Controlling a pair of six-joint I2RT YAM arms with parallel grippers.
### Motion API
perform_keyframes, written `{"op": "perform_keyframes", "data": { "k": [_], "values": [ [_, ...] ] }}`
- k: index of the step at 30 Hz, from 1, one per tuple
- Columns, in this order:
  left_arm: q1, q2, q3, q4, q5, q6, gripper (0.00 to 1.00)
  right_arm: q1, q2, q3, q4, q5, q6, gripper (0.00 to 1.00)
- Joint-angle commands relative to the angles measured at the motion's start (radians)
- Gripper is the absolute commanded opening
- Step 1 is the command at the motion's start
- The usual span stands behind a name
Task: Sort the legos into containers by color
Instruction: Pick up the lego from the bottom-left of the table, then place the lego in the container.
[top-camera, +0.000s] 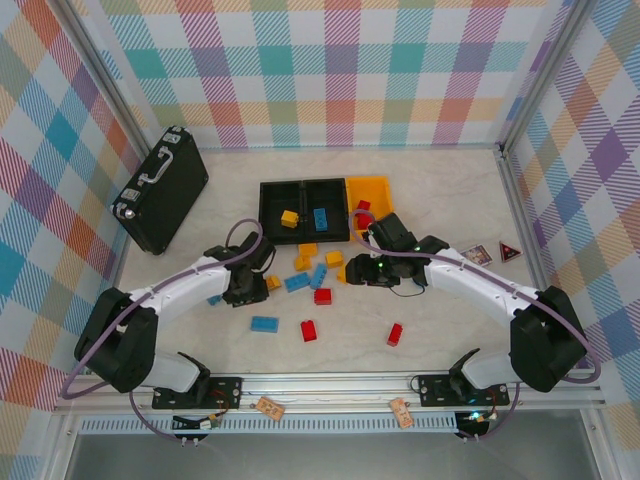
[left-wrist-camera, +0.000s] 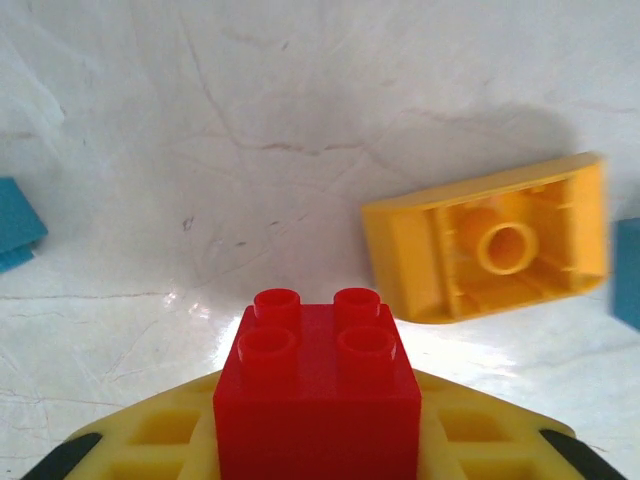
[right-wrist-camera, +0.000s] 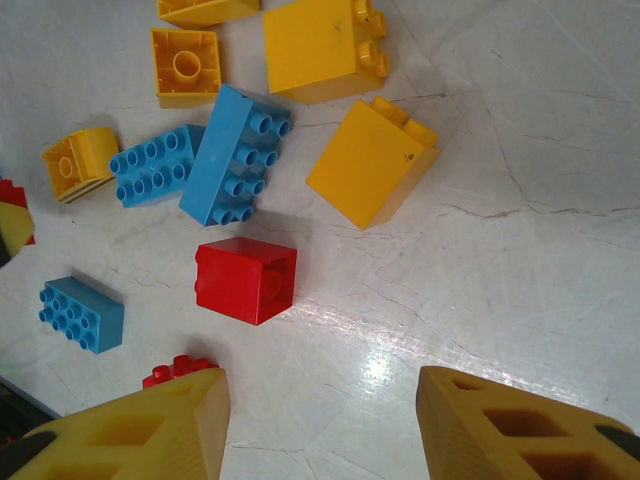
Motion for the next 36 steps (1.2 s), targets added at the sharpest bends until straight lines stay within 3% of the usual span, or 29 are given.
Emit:
{"op": "perform_keyframes", "data": {
  "k": [1,8,16,23,36],
  "values": [
    [-0.012,-0.022,0.06,-0.058,0.016,0.023,0.2,0.007,-0.051,-0.005,-0.015,0.015,0.001,0.53],
    [-0.098,0.057,0.222,-0.045,0.044,0.028,0.2,-0.046,-0.143,-0.029,-0.034,0.02,0.017,0.53],
    [-0.198,0.284,0.491,0.022,0.08,0.04,0.2,-0.163,-0.245,-0.073,-0.074,0.029,0.021,0.54],
    [-0.222,0.5,0.752,0.034,0.142,0.064,0.19,-0.227,-0.331,-0.132,-0.094,0.056,0.044,0.55],
    [-0.23,0.833,1.189,0.048,0.26,0.109,0.19,-0.254,-0.418,-0.212,-0.09,0.088,0.096,0.55]
  ]
}}
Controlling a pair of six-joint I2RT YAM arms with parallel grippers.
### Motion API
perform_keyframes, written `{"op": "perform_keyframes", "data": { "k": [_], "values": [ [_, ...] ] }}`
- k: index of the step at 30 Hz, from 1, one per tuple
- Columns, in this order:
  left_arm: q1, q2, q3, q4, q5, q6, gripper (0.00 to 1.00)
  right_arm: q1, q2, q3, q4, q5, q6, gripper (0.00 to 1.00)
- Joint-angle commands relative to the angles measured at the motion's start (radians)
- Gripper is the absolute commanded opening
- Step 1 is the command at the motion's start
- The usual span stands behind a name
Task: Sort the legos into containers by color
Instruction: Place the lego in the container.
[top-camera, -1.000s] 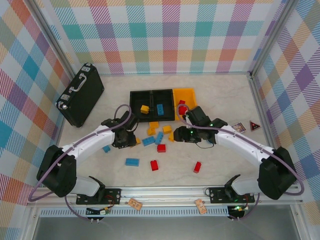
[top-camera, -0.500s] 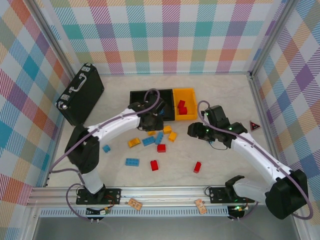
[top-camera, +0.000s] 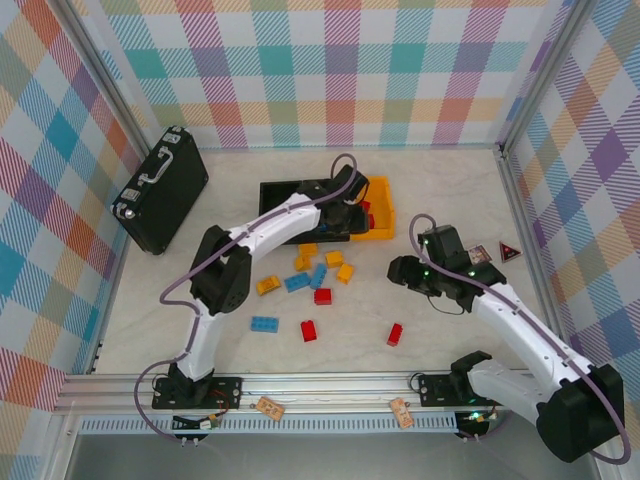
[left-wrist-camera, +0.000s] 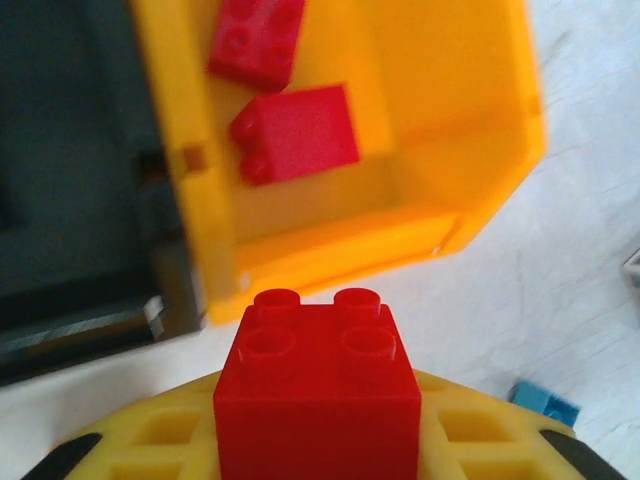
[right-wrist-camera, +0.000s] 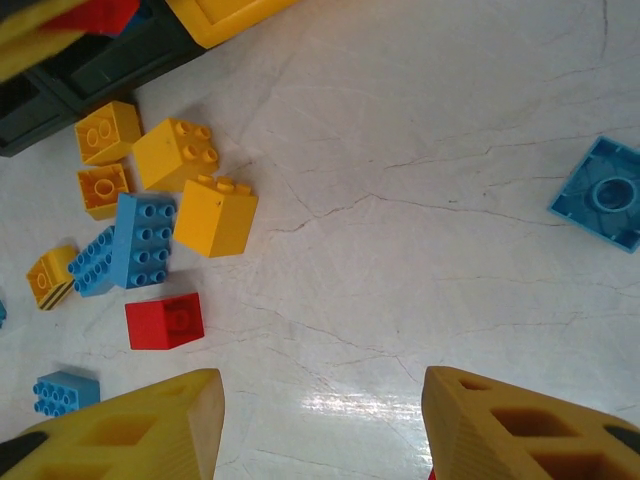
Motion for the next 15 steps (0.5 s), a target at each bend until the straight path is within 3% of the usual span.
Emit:
{"op": "perform_keyframes", "data": {
  "k": [1,10,15],
  "values": [
    [-0.01,0.08,0.127,-0.015,0.051,0.019,0.19,-0.011,-0.031,-0.011,-0.013,0.02,0.019,0.55],
    [-0.01,0.304,0.457,-0.097,0.082,-0.014,0.2,-0.03,-0.061,-0.001,-0.035,0.031,0.005,0.57],
    [-0.008,0.343,0.507,-0.113,0.074,-0.015,0.24,-0.035,-0.063,-0.003,-0.036,0.028,0.003,0.57]
  ]
}}
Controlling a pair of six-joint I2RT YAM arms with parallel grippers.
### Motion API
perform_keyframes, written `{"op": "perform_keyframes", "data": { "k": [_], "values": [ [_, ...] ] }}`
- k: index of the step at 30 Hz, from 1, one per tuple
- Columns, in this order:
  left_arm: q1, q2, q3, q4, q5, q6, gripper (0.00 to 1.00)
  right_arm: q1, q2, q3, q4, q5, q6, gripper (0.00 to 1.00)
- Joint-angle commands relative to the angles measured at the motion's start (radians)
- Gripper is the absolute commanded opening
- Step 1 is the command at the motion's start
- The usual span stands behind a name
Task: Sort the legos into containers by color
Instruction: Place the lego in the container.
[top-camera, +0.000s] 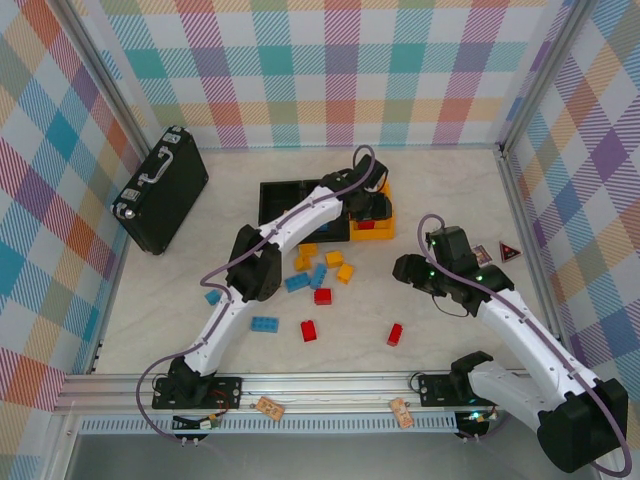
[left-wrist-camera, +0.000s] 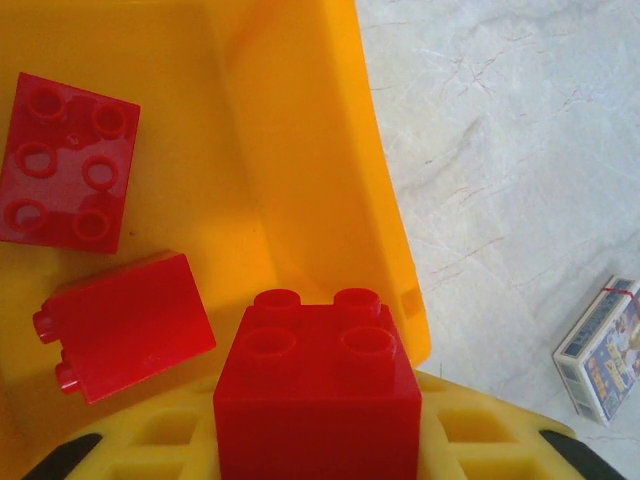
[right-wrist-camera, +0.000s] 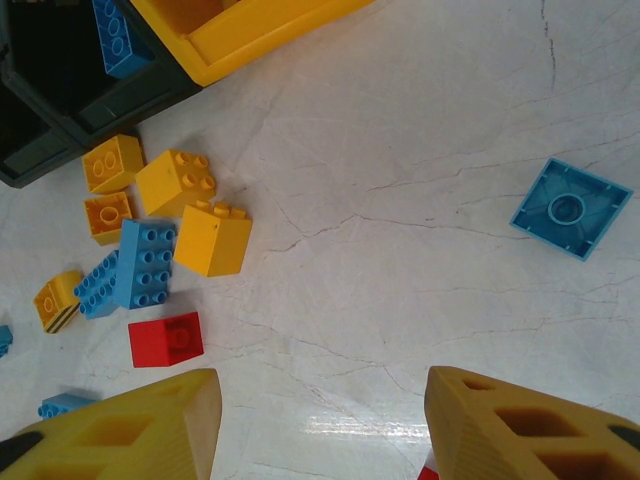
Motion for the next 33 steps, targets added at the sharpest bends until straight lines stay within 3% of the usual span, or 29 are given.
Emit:
{"op": "perform_keyframes", "data": {
  "k": [1,5,9,16,22,25,33],
  "values": [
    [-0.007,0.012,0.04,-0.05,0.005,-0.011,0.27,-0.007,-0.014,-0.003,-0.022,0.005,-0.001,0.57],
    [-0.005,0.009,0.039,-0.048,0.003,-0.014,0.42,-0.008,-0.017,-0.004,-0.021,0.003,-0.003,0.57],
    [-0.006,-0.009,0.039,-0.041,0.009,-0.016,0.49,-0.01,-0.018,-0.004,-0.022,0.001,-0.005,0.57],
    [-0.016,-0.11,-0.039,-0.019,0.015,-0.015,0.49,-0.014,-0.019,0.003,-0.022,0.005,-0.013,0.57],
    [-0.026,-0.294,-0.28,0.067,0.029,-0.011,0.5,-0.022,0.007,0.033,-0.064,0.042,-0.02,0.58],
    [-0.029,-0.404,-0.438,0.142,0.046,-0.019,0.5,-0.036,0.038,0.054,-0.1,0.083,-0.004,0.63],
    [-0.036,-0.668,-0.828,0.299,0.109,-0.02,0.51,-0.099,0.218,0.087,-0.106,0.123,0.032,0.7]
  ]
}}
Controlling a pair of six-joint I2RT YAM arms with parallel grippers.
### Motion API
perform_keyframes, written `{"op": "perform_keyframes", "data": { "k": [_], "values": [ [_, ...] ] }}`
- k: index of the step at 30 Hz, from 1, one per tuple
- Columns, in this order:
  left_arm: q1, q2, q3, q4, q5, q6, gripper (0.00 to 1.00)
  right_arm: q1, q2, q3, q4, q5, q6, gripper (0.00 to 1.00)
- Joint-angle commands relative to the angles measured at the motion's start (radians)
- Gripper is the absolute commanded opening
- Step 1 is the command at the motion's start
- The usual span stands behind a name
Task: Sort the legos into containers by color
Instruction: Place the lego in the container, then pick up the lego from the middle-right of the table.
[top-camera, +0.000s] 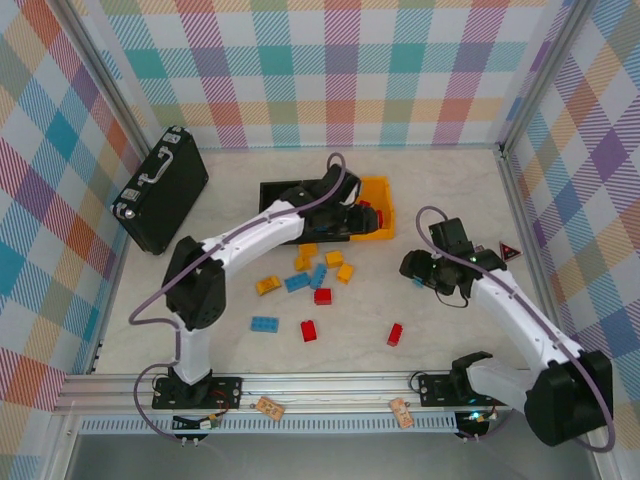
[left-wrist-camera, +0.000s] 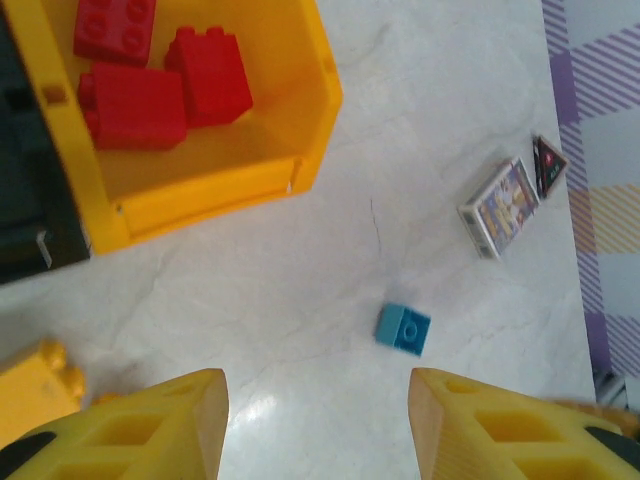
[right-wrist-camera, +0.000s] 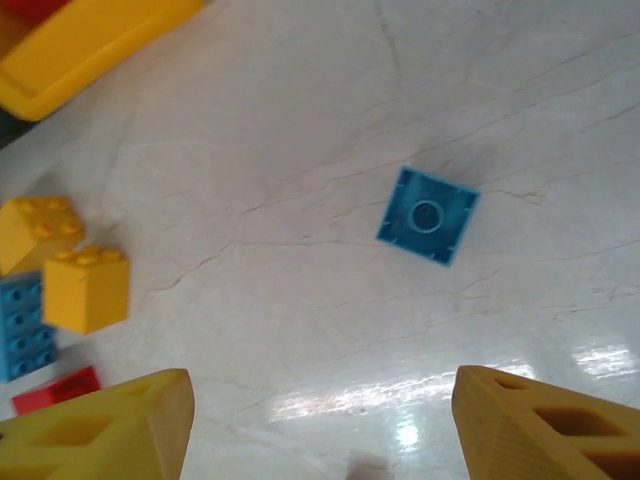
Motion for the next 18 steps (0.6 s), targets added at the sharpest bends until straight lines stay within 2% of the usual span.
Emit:
{"op": "perform_keyframes", "data": {
  "k": [1,9,13,18],
  "values": [
    [-0.016,-0.094,-0.127,0.076,0.038,0.002,0.51,-0.023,0.068,0.027,-0.012,0.031,0.03,0.7],
    [-0.039,-0.278,-0.407,0.13,0.056,0.01,0.53,-0.051,0.251,0.053,0.046,0.075,0.043,0.7],
    [-0.069,-0.342,-0.499,0.136,0.027,0.0,0.54,-0.057,0.327,0.068,0.076,0.076,0.044,0.69],
    [-0.088,-0.359,-0.569,0.154,0.01,-0.032,0.54,-0.059,0.421,0.101,0.092,0.064,0.037,0.61]
  ]
}}
